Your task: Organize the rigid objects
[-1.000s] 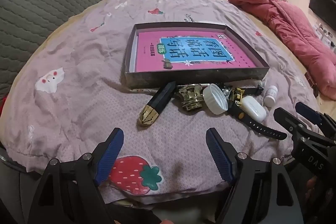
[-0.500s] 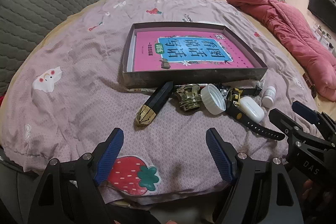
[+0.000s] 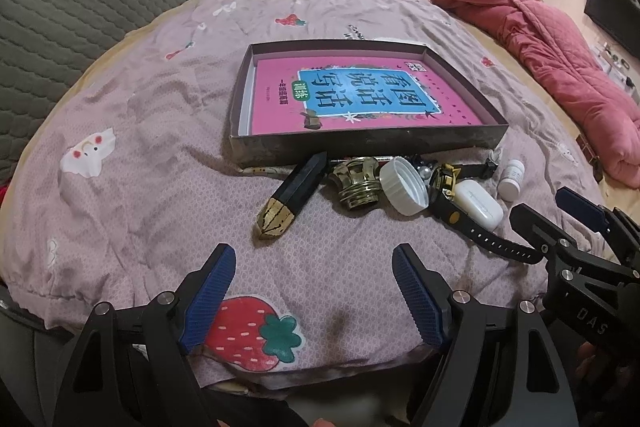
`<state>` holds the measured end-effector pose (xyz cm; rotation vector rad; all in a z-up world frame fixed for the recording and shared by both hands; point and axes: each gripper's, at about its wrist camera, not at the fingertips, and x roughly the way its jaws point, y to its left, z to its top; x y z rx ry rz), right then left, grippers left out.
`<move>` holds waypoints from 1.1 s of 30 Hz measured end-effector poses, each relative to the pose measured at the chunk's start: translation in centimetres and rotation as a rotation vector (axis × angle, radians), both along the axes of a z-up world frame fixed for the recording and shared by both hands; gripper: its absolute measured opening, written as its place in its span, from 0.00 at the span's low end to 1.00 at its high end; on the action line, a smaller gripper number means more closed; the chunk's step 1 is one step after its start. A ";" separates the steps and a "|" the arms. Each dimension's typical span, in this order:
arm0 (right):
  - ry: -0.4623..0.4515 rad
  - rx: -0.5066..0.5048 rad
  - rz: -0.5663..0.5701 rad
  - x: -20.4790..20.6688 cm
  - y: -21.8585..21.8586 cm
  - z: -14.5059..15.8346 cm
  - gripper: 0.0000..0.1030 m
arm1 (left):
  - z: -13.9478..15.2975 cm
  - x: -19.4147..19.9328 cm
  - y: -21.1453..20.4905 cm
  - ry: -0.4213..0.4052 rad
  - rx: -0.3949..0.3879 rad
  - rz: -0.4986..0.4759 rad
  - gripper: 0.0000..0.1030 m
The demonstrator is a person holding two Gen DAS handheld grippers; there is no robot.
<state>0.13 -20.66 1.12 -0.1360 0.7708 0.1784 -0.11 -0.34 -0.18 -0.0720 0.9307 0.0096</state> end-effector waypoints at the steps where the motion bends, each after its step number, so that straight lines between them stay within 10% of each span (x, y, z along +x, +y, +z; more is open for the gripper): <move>1: -0.002 -0.001 0.001 0.0 0.0 0.0 0.69 | 0.0 0.0 0.0 0.000 0.000 -0.001 0.79; 33: -0.006 -0.005 -0.001 -0.1 0.1 0.1 0.69 | 0.0 0.0 -0.3 0.000 0.001 -0.008 0.79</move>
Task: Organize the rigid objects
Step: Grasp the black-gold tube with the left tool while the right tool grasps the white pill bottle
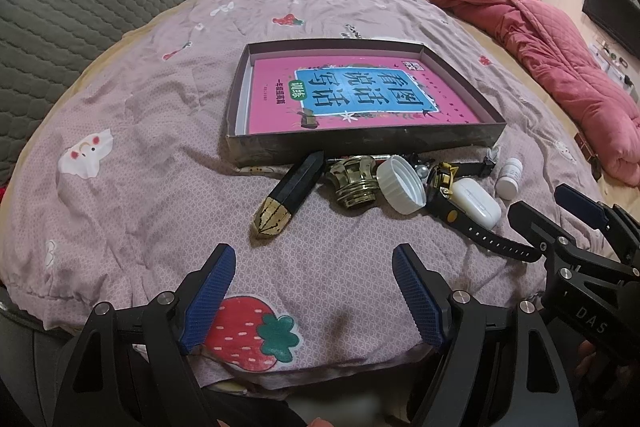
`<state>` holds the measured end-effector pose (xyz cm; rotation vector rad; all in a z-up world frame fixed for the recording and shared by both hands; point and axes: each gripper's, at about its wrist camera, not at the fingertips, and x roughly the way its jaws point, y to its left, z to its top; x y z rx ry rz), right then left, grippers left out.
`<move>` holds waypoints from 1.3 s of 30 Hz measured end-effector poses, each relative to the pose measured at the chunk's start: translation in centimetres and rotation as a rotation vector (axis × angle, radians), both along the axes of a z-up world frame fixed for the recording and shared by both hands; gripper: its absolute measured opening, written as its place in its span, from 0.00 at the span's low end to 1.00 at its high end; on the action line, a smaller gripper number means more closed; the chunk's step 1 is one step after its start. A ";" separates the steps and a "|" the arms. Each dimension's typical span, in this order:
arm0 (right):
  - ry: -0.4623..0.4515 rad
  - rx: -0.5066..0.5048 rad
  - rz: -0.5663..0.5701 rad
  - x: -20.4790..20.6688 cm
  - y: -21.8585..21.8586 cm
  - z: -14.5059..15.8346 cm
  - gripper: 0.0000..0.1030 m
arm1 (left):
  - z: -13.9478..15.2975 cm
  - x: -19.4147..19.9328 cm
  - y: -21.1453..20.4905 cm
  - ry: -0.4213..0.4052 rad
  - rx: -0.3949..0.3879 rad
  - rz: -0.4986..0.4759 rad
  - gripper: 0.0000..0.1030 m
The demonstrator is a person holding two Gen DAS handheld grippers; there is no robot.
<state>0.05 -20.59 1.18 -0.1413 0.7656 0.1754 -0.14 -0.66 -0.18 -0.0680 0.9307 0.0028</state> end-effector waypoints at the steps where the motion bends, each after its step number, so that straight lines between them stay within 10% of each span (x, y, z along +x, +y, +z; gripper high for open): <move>1: 0.000 0.002 0.001 0.0 0.0 0.0 0.69 | 0.0 0.0 0.0 -0.001 0.002 0.001 0.79; 39: 0.024 0.075 -0.118 1.3 -4.3 0.0 0.69 | -1.3 1.5 3.9 0.018 -0.032 0.036 0.79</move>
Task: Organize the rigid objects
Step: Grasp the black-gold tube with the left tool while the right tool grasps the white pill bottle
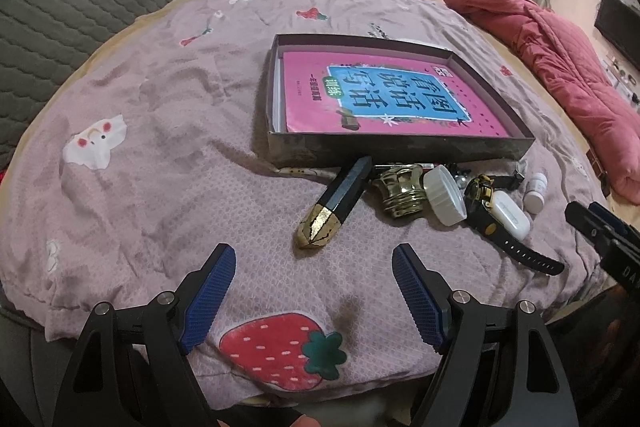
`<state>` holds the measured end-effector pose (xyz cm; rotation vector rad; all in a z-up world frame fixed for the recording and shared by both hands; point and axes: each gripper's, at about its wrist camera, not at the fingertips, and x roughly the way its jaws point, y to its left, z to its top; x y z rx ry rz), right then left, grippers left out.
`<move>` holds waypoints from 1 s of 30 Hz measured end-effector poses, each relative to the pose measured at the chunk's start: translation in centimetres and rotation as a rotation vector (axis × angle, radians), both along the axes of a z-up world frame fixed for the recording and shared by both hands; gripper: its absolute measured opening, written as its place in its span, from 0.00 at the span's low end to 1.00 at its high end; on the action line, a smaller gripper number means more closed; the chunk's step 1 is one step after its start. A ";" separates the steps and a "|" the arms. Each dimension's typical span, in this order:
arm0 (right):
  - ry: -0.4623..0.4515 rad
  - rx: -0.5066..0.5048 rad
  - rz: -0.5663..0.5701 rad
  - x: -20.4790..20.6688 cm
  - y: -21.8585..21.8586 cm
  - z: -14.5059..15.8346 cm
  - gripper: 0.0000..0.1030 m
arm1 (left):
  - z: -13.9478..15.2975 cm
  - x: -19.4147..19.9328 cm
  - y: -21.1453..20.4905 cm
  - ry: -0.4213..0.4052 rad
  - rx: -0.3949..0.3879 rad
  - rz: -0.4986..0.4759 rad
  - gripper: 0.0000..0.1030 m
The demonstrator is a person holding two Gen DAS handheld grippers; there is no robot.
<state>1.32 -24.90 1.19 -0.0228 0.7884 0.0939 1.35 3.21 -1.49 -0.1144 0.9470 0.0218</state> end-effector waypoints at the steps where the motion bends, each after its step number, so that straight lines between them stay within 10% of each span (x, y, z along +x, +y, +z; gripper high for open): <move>1: 0.000 0.003 -0.002 0.1 -0.2 0.0 0.69 | -0.1 0.2 0.0 0.001 0.002 -0.008 0.79; 30: 0.149 -0.058 0.091 5.5 -2.2 -3.2 0.69 | -3.5 4.3 -0.1 0.003 -0.011 -0.082 0.79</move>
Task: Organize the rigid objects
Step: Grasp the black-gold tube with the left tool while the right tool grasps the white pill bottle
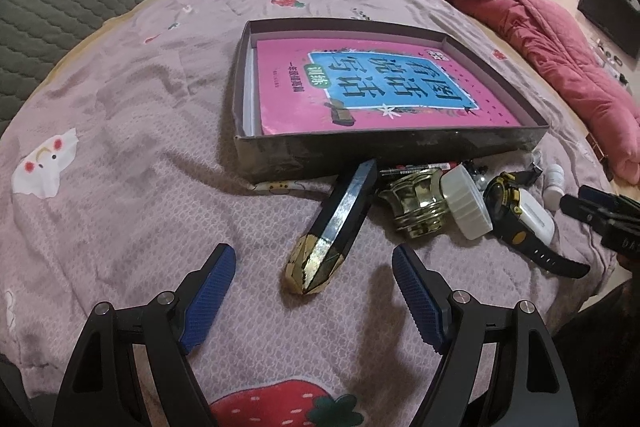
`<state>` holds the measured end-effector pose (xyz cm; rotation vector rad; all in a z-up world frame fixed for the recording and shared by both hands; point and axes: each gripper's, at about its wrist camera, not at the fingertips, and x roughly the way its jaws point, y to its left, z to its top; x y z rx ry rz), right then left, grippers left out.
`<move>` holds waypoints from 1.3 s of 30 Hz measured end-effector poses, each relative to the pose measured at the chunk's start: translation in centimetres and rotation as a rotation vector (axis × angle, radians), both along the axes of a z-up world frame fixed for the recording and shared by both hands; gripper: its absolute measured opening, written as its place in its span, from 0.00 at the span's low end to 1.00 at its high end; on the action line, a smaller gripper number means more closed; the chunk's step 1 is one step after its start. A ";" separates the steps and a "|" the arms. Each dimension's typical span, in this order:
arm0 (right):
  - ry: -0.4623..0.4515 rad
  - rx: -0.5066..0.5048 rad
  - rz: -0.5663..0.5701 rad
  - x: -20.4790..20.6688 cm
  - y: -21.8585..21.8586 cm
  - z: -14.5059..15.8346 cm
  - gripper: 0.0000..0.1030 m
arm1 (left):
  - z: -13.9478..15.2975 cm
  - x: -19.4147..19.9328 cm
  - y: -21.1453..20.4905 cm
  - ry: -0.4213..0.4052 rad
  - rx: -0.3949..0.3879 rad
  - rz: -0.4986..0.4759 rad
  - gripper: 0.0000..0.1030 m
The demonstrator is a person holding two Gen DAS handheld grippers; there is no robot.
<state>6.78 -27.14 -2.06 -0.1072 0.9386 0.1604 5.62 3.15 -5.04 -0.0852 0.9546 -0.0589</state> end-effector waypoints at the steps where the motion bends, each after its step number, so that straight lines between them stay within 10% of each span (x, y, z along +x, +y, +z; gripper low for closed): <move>1: 0.003 -0.022 0.020 0.1 0.3 -0.2 0.69 | 0.0 0.1 0.0 -0.001 -0.001 -0.001 0.79; 19: 0.045 -0.143 0.164 3.0 1.2 -1.9 0.68 | -0.5 1.4 -0.3 -0.030 0.011 -0.047 0.79; 30: 0.030 -0.113 0.185 3.6 1.2 -1.8 0.47 | -0.7 2.1 -0.4 -0.036 0.018 -0.076 0.78; 39: 0.022 -0.061 0.170 3.6 0.6 -1.4 0.46 | -0.5 1.8 -1.3 -0.052 0.025 -0.135 0.52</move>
